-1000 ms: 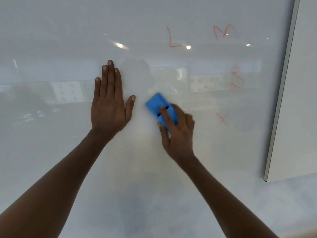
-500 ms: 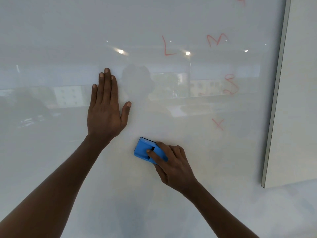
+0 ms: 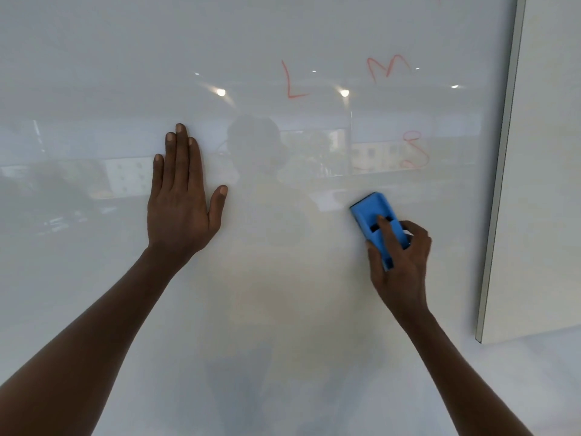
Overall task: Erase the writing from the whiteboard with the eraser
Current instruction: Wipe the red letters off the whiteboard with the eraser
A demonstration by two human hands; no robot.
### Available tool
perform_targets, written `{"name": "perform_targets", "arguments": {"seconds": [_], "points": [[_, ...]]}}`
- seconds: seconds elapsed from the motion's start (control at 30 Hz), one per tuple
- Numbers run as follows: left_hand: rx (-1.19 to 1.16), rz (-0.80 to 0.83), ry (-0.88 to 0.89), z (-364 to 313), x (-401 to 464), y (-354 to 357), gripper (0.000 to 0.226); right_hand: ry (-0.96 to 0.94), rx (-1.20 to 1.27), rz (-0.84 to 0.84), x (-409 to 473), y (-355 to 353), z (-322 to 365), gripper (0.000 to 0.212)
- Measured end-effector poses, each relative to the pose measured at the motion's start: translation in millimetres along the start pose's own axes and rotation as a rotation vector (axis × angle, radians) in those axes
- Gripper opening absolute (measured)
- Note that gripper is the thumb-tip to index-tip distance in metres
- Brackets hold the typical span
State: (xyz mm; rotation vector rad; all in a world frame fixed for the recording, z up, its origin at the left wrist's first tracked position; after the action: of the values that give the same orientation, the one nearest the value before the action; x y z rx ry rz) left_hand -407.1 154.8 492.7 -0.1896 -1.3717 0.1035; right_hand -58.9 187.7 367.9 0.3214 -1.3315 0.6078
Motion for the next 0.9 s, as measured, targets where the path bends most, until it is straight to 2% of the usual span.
{"name": "perform_targets", "arguments": {"seconds": [0.23, 0.37, 0.53, 0.77, 0.9], "points": [[0.012, -0.008, 0.0, 0, 0, 0, 0.075, 0.337, 0.071, -0.192, -17, -5, -13, 0.055], [0.011, -0.009, -0.004, 0, 0, 1, 0.075, 0.574, 0.134, -0.287, -19, -1, -1, 0.053], [0.007, -0.007, -0.012, -1, 0, 1, 0.075, 0.76, 0.209, -0.409, -8, 9, 23, 0.051], [-0.002, -0.015, -0.016, -2, 0, -1, 0.075, 0.8, 0.25, -0.507, 13, 21, 44, 0.053], [-0.002, -0.02, -0.014, -2, 0, 0, 0.075, 0.642, 0.167, -0.419, 34, 24, 69, 0.052]]}}
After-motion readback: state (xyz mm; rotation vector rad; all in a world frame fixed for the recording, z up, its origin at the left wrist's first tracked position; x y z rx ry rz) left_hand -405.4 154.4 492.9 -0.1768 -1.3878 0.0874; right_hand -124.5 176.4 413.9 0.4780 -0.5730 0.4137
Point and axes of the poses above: each hand's wrist, its own x-axis towards the middle knuckle, its own y-axis out of the palm, z = x × y, the point moved 4 cm from there along x, towards the middle knuckle, and after that the axes turned 2 degrees about z, right-handed, at the moved point
